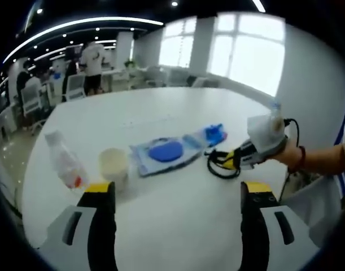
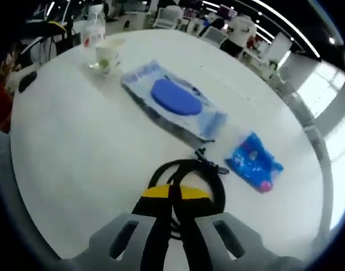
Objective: Arrange the tabletop items into an orderly group along one side of the table until the central work area is clear of visible clutter.
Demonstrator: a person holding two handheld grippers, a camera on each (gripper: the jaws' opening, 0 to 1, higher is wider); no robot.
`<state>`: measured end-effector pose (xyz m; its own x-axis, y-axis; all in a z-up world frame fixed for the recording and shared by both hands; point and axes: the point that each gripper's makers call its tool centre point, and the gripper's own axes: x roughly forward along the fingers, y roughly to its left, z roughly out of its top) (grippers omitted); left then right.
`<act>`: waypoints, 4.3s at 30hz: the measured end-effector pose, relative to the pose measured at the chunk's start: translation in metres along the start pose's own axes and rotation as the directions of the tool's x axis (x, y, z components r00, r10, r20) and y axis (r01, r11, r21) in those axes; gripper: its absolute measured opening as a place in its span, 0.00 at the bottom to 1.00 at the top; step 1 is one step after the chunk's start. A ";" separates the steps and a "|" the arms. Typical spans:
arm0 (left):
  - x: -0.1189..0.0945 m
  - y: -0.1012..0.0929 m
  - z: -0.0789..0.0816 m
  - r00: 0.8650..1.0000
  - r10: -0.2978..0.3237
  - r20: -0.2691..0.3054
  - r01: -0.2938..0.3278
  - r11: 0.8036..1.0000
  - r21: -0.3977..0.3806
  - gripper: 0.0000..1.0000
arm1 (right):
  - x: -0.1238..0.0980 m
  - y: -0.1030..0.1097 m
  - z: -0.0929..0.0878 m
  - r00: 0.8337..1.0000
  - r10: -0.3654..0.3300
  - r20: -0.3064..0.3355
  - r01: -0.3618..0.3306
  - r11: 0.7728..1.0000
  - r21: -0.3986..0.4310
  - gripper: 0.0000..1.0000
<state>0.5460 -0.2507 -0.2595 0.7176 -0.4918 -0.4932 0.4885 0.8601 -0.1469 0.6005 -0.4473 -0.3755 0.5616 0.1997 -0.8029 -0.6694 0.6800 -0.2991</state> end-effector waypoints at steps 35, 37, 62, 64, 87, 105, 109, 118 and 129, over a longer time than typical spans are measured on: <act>0.050 -0.002 0.000 1.000 -0.004 0.004 0.004 1.000 0.024 0.87 | -0.021 -0.029 0.063 0.947 -0.009 0.320 -0.072 0.968 0.240 0.51; 0.055 0.001 0.000 1.000 0.007 0.009 -0.007 1.000 -0.001 0.84 | -0.017 -0.031 0.062 0.949 -0.007 0.316 -0.077 0.965 0.251 0.50; 0.122 0.064 -0.018 0.955 0.290 0.066 -0.265 0.930 -0.255 0.44 | 0.033 -0.058 0.049 0.965 -0.007 0.264 -0.126 0.866 0.484 0.34; 0.126 0.066 -0.021 0.953 0.296 0.060 -0.267 0.919 -0.290 0.41 | 0.038 -0.059 0.046 0.967 -0.007 0.253 -0.123 0.861 0.494 0.32; 0.145 0.093 -0.042 0.907 0.419 -0.037 -0.410 0.861 -0.302 0.05 | 0.055 -0.059 0.044 0.971 0.018 0.240 -0.146 0.838 0.526 0.09; 0.146 0.095 -0.049 0.898 0.433 -0.080 -0.437 0.859 -0.265 0.04 | 0.058 -0.056 0.043 0.971 0.049 0.233 -0.161 0.856 0.491 0.04; 0.145 0.096 -0.046 0.897 0.436 -0.076 -0.441 0.866 -0.236 0.00 | 0.058 -0.056 0.045 0.969 0.048 0.242 -0.162 0.864 0.477 0.03; 0.137 0.088 -0.049 0.899 0.429 -0.085 -0.438 0.883 -0.172 0.00 | 0.055 -0.059 0.051 0.967 0.022 0.253 -0.135 0.890 0.436 0.01; 0.136 0.086 -0.053 0.897 0.433 -0.094 -0.443 0.880 -0.173 0.00 | 0.058 -0.058 0.045 0.974 0.018 0.227 -0.122 0.885 0.450 0.02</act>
<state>0.6597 -0.2368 -0.3845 0.8082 -0.0558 -0.5863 0.0257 0.9979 -0.0595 0.6937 -0.4437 -0.3812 0.6450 0.3671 -0.6702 -0.4417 0.8948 0.0651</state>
